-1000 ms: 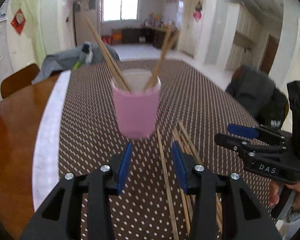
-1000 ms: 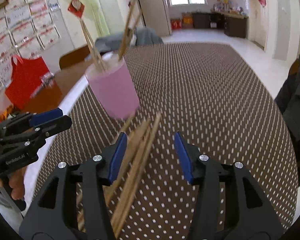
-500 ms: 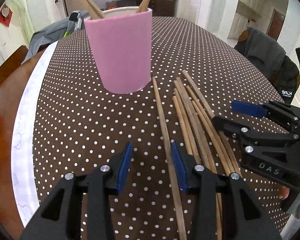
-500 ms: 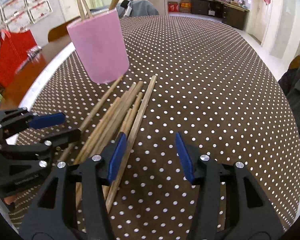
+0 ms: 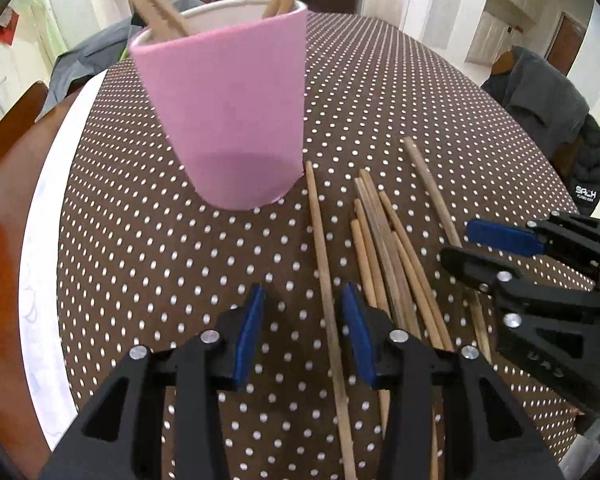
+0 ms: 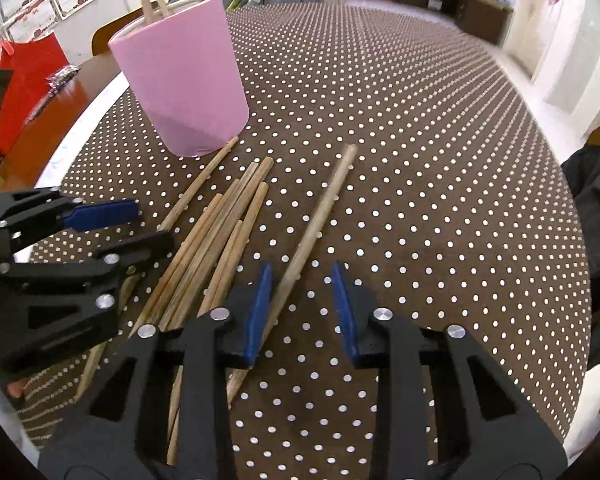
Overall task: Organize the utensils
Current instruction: 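Lower the right tool to grasp a chopstick while the left tool grasps another, then lift both held chopsticks and carry them above the pink cup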
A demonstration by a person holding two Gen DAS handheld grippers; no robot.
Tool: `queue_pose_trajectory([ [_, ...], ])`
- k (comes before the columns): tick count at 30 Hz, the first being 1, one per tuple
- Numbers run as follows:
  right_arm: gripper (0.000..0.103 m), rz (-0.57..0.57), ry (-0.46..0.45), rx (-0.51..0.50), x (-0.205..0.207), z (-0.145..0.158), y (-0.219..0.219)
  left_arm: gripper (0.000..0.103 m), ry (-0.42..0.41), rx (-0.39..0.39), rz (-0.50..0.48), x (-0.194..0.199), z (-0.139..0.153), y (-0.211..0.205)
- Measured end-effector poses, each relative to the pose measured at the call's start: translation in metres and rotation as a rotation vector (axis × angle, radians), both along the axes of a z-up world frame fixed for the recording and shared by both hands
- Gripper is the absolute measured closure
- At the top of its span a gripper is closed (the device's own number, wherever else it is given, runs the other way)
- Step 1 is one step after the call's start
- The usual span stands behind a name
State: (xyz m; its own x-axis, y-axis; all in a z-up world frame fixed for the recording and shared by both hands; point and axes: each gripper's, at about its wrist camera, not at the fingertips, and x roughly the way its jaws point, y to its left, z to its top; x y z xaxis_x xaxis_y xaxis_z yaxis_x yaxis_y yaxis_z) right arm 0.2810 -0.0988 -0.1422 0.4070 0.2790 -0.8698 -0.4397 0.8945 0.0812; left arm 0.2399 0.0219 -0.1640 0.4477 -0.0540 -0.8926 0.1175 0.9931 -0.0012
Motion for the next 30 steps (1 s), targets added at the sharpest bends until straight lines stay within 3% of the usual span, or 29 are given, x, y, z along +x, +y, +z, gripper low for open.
queue_pose_trajectory([
  [3, 0.085, 0.010, 0.042, 0.001, 0.008, 0.004, -0.007, 0.062, 0.017, 0.023, -0.016, 0.010, 0.001, -0.007],
  [5, 0.088, 0.018, 0.063, 0.010, 0.015, 0.006, -0.009, 0.072, 0.020, 0.012, -0.031, 0.012, 0.002, -0.010],
  [7, 0.094, 0.022, 0.075, 0.029, 0.016, 0.006, -0.009, 0.095, 0.015, 0.004, -0.045, 0.012, 0.003, -0.014],
  [13, 0.096, 0.009, 0.076, 0.075, 0.025, 0.007, -0.020, 0.097, -0.007, -0.028, -0.047, 0.008, 0.005, -0.020],
  [17, 0.096, 0.005, 0.075, 0.102, 0.014, 0.006, -0.035, 0.097, -0.070, -0.027, -0.045, -0.007, 0.016, -0.022],
  [21, 0.096, -0.002, 0.059, 0.192, -0.006, 0.009, -0.060, 0.098, -0.151, -0.055, -0.052, -0.019, 0.041, -0.027],
  [30, 0.096, 0.006, -0.112, 0.365, -0.035, 0.067, -0.091, 0.098, -0.389, -0.214, -0.062, -0.049, 0.110, -0.017],
])
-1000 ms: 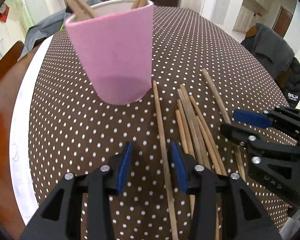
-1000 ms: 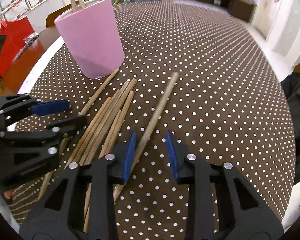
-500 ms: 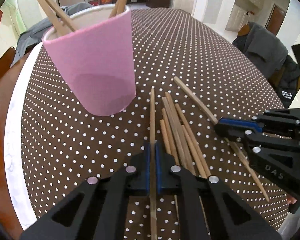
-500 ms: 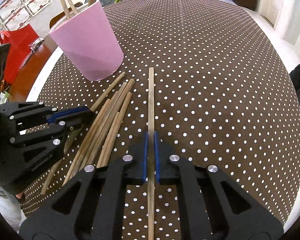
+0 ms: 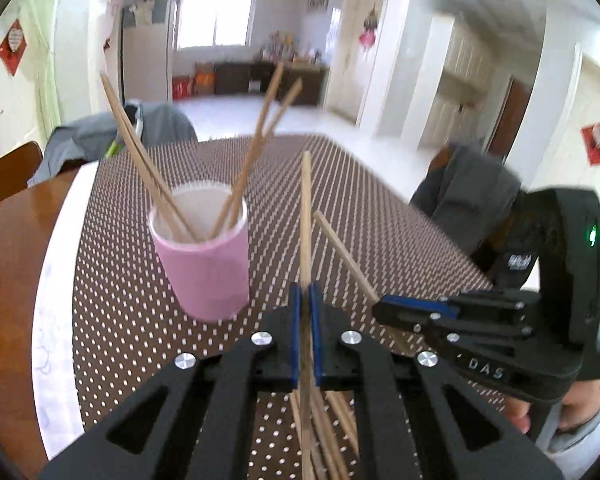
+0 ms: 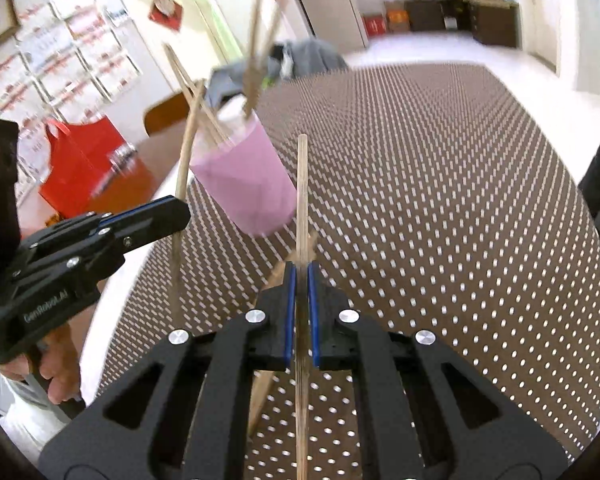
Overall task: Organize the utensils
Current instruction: 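Lift both held chopsticks and carry them above the pink cup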
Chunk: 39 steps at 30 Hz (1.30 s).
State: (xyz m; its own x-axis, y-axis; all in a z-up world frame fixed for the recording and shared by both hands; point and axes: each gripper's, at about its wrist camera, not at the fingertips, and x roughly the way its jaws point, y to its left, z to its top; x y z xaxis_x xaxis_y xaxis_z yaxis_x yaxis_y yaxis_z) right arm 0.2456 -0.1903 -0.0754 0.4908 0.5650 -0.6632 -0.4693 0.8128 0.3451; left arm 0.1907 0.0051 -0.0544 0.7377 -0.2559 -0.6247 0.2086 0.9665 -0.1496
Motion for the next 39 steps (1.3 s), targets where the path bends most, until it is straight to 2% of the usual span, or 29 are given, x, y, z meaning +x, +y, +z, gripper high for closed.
queue_pose_trajectory([
  [10, 0.096, -0.012, -0.209, 0.173, -0.018, 0.053, 0.000, 0.098, -0.148, -0.105, 0.011, -0.022, 0.046, 0.022],
  [18, 0.096, -0.026, -0.308, 0.256, -0.013, 0.070, 0.026, 0.098, -0.287, -0.155, 0.063, -0.029, 0.076, 0.047],
  [24, 0.096, -0.055, -0.399, 0.301, -0.007, 0.085, 0.048, 0.097, -0.361, -0.189, 0.103, -0.025, 0.092, 0.058],
  [28, 0.096, -0.081, -0.452, 0.315, 0.002, 0.088, 0.066, 0.098, -0.403, -0.202, 0.138, -0.019, 0.099, 0.062],
  [35, 0.096, -0.152, -0.590, 0.356, 0.017, 0.095, 0.085, 0.097, -0.507, -0.157, 0.228, -0.009, 0.111, 0.065],
  [39, 0.096, -0.198, -0.663, 0.378, 0.024, 0.097, 0.093, 0.097, -0.539, -0.157, 0.250, -0.001, 0.113, 0.069],
])
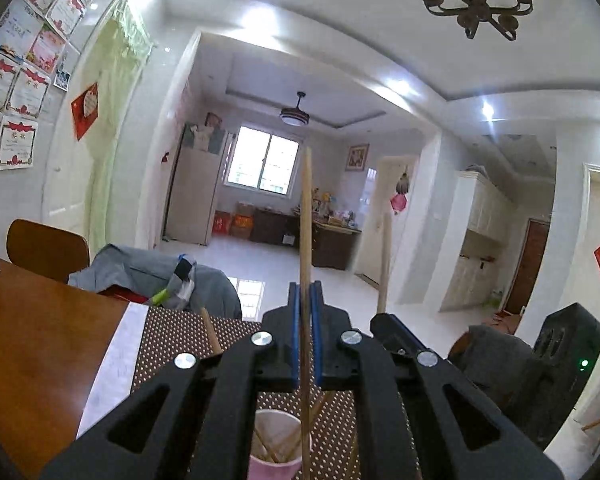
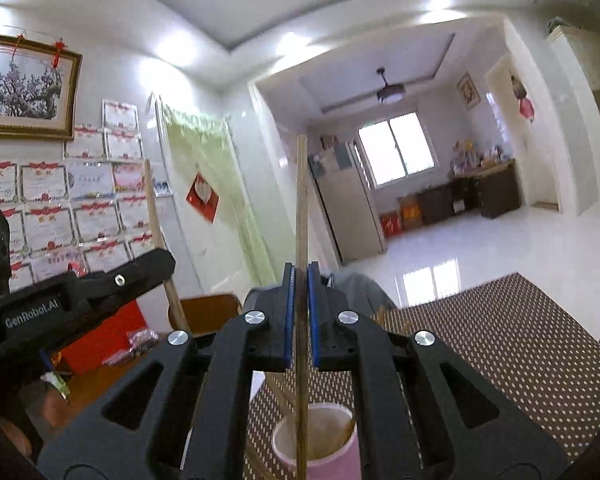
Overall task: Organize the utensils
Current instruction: 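Lift both held chopsticks and carry them above the pink cup, then open the left tool over the cup while the right tool releases its chopstick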
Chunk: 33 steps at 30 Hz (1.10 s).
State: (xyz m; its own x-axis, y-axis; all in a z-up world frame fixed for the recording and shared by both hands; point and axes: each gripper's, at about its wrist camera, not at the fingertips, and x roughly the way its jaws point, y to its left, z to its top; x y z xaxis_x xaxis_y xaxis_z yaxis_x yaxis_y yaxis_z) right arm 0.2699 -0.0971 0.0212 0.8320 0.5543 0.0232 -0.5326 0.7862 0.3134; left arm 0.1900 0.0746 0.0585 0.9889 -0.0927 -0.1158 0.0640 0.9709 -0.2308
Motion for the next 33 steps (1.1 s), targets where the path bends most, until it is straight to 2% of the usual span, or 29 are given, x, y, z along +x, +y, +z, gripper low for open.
queue_pose_trajectory([
  [6, 0.096, -0.032, -0.038, 0.030, 0.016, -0.008, 0.009, 0.097, -0.040, 0.029, 0.046, 0.015, -0.003, 0.002],
  [10, 0.096, -0.038, -0.039, 0.028, 0.026, -0.016, 0.014, 0.097, -0.039, 0.031, 0.053, 0.027, -0.011, 0.005],
  [23, 0.096, -0.033, 0.001, -0.007, 0.030, -0.031, 0.018, 0.097, 0.045, 0.062, 0.046, 0.040, -0.040, 0.003],
  [30, 0.096, -0.028, 0.007, -0.031, 0.020, -0.033, 0.016, 0.096, 0.130, 0.069, 0.016, 0.046, -0.052, 0.002],
  [33, 0.096, -0.024, 0.004, -0.045, 0.014, -0.033, 0.018, 0.079, 0.151, 0.078, 0.036, 0.044, -0.054, 0.003],
])
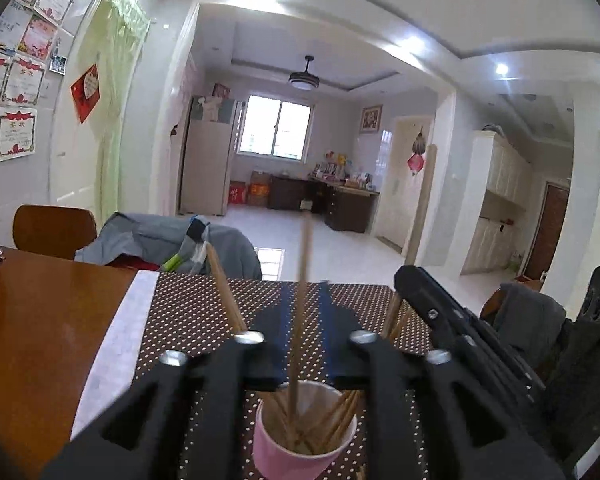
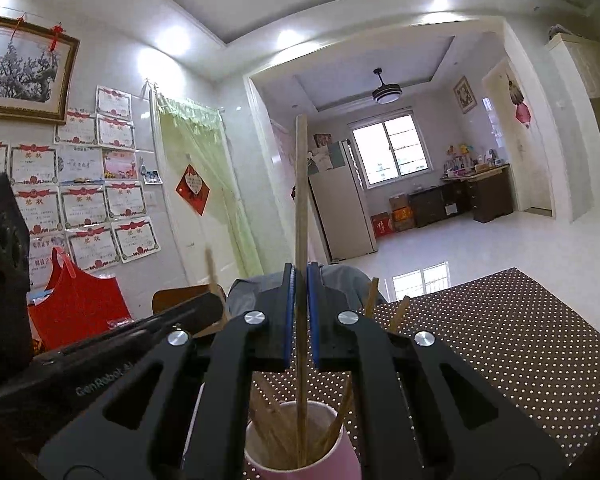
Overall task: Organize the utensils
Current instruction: 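Open the left tool over the cup while the right tool releases its chopstick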
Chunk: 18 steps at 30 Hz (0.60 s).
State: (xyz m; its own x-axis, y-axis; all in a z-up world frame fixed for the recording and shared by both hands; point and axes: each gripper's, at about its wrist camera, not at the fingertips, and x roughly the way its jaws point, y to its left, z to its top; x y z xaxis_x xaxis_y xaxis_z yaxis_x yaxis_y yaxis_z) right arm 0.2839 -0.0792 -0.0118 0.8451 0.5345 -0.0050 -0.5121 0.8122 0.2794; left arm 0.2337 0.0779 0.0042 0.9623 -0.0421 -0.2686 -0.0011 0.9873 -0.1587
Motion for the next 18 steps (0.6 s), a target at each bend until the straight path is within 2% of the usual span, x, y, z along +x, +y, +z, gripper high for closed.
queue_pose_trajectory([
  [11, 0.096, 0.005, 0.024, -0.036, -0.015, -0.006, 0.000, 0.079, 0.022, 0.025, 0.027, -0.014, 0.000, 0.001],
  [18, 0.096, 0.003, 0.046, -0.068, -0.020, -0.013, 0.000, 0.074, 0.032, 0.051, 0.048, -0.024, -0.003, 0.002],
])
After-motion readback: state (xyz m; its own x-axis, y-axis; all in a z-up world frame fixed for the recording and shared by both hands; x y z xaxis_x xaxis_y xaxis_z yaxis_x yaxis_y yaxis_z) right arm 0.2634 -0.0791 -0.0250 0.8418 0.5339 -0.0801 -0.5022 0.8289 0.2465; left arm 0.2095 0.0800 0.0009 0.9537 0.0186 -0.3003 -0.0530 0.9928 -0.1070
